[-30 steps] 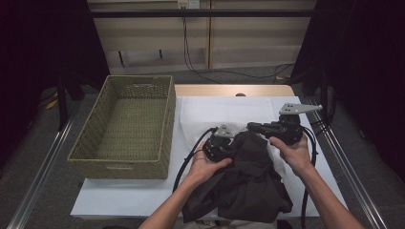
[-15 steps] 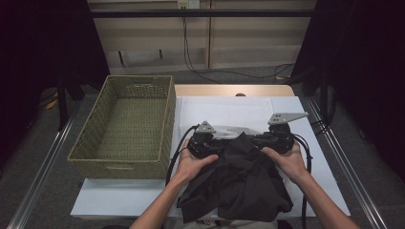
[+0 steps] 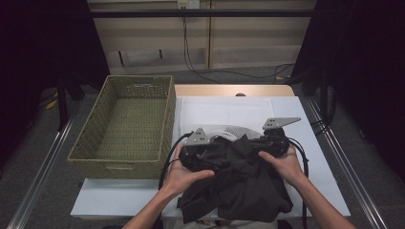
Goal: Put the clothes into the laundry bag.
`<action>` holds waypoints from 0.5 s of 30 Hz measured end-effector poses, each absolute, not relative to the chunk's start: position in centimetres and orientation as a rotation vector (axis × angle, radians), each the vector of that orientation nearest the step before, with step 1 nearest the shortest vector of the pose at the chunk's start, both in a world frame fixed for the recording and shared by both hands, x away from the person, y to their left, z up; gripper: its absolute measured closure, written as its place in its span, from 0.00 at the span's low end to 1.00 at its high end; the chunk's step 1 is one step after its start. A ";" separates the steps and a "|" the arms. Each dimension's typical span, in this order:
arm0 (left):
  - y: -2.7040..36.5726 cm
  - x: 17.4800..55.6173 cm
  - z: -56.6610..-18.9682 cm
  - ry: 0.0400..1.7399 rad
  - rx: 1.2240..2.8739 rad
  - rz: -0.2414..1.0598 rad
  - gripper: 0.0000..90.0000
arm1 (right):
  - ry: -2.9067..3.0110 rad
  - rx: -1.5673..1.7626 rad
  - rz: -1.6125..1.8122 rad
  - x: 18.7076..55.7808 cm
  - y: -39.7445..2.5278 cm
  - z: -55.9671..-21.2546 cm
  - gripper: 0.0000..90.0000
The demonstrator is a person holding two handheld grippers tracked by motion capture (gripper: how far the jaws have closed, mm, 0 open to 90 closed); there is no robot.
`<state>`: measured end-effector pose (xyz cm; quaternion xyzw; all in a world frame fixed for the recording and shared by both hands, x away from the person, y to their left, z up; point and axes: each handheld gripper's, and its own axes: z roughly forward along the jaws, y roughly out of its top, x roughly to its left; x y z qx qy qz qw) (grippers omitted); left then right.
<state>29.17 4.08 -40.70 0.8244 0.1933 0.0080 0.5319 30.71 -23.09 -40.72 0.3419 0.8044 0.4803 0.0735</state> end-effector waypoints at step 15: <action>2.1 27.0 -42.0 0.378 2.059 -0.019 0.18 | 2.464 1.070 1.345 31.2 -23.1 -41.6 0.99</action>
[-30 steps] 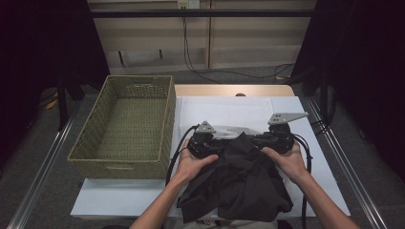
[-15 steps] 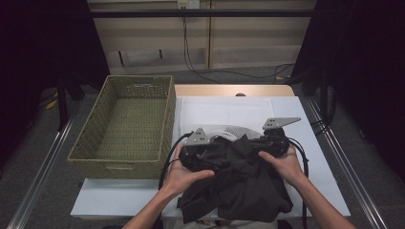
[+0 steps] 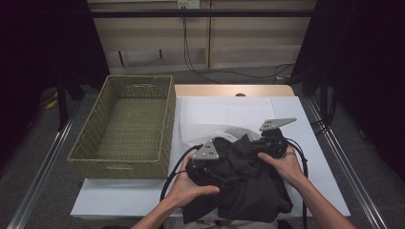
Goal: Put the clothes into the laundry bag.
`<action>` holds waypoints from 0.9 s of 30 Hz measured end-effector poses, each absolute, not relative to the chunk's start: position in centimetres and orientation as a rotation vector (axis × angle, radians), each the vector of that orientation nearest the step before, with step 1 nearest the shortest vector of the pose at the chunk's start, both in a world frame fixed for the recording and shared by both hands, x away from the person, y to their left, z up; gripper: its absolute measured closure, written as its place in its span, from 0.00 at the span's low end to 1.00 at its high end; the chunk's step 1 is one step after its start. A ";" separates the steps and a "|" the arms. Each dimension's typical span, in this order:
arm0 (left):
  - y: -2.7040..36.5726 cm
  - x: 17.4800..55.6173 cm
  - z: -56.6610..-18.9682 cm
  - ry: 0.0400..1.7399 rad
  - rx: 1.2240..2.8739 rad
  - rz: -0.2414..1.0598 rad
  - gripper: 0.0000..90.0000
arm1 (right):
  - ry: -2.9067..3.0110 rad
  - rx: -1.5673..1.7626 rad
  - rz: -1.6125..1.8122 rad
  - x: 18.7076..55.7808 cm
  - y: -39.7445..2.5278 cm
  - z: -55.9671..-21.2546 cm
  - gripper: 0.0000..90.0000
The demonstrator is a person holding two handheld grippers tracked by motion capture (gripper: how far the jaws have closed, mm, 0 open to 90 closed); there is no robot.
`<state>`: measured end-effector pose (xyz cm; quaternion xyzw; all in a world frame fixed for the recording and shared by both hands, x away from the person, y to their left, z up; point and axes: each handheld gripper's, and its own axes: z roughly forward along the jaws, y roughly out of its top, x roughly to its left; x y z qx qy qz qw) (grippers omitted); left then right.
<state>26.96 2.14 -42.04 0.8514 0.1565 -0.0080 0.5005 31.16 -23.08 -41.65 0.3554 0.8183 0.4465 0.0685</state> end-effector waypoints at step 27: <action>-1.1 30.9 -42.4 0.430 2.102 -0.004 0.88 | 2.353 1.078 1.524 30.5 -23.9 -37.8 1.00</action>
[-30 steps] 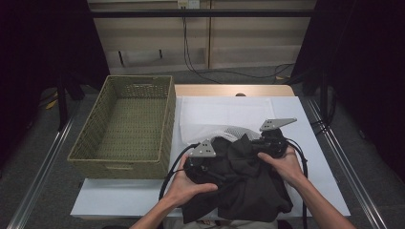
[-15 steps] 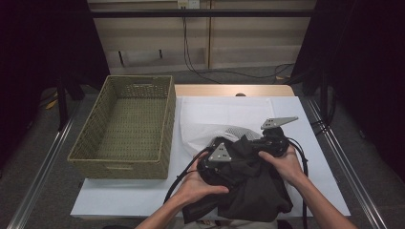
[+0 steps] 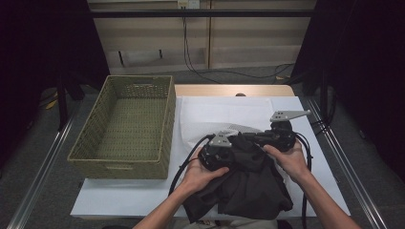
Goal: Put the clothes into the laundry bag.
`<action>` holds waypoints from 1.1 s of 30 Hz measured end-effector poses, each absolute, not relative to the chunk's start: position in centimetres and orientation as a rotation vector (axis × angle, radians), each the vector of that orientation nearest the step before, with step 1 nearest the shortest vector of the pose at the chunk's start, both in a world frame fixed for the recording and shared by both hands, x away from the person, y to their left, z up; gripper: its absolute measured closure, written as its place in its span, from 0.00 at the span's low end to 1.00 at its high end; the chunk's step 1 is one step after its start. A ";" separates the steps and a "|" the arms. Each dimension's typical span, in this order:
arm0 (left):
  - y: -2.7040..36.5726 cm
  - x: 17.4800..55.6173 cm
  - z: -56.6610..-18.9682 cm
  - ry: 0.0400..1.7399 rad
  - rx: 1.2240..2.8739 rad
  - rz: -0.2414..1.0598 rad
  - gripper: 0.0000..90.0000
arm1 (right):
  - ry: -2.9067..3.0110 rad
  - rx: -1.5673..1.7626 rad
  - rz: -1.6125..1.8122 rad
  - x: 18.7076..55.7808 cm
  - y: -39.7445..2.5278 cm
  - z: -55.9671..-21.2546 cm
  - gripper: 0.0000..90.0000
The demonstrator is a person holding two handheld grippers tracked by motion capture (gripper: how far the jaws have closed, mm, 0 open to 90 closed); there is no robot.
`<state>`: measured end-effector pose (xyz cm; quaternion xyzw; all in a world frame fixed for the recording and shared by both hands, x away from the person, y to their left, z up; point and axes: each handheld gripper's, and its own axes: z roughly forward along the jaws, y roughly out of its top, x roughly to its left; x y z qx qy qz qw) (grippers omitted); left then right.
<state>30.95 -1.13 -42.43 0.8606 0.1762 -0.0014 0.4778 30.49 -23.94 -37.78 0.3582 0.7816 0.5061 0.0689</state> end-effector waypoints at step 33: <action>-1.1 35.3 -44.7 0.617 2.088 0.100 0.54 | 2.466 1.052 1.446 30.4 -23.3 -39.6 1.00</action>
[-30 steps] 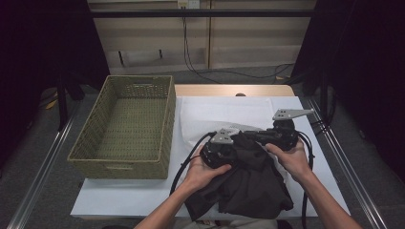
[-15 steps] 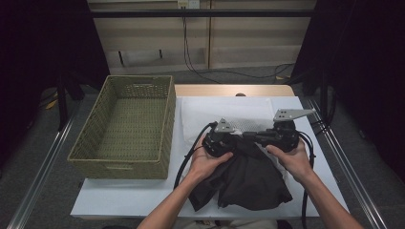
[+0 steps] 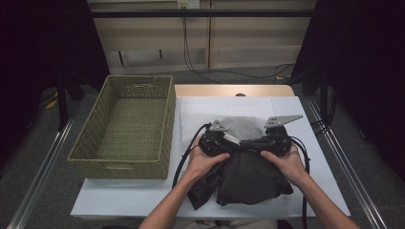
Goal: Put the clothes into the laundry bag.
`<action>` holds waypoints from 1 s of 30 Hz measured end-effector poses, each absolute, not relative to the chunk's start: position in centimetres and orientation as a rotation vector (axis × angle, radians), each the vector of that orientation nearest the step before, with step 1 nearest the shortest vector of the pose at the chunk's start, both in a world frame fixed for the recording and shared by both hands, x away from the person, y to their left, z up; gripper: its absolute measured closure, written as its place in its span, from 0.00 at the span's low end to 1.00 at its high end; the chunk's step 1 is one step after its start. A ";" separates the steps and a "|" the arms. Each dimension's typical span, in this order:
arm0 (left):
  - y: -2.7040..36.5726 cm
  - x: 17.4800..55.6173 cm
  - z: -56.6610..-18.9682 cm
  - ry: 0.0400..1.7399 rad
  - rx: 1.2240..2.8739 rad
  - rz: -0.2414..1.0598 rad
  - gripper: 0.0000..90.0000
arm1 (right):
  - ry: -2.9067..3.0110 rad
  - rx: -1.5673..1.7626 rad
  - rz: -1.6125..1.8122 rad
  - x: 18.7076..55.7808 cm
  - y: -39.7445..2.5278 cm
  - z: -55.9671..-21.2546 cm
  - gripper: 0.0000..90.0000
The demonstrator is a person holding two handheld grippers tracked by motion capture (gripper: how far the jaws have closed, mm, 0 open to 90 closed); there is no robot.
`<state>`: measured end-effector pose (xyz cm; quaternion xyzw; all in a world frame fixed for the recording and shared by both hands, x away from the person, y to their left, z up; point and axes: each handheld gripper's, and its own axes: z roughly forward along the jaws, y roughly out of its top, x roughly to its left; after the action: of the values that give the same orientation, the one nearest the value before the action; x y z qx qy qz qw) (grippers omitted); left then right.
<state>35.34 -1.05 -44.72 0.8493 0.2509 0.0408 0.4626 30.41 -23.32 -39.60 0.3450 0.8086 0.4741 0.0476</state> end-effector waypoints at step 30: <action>6.7 28.6 -46.0 0.536 2.230 0.063 0.21 | 2.470 1.068 1.426 30.4 -23.3 -39.8 1.00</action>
<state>28.58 6.71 -46.02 0.8860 0.2131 0.0248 0.4111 30.43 -23.31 -39.77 0.3502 0.8101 0.4677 0.0480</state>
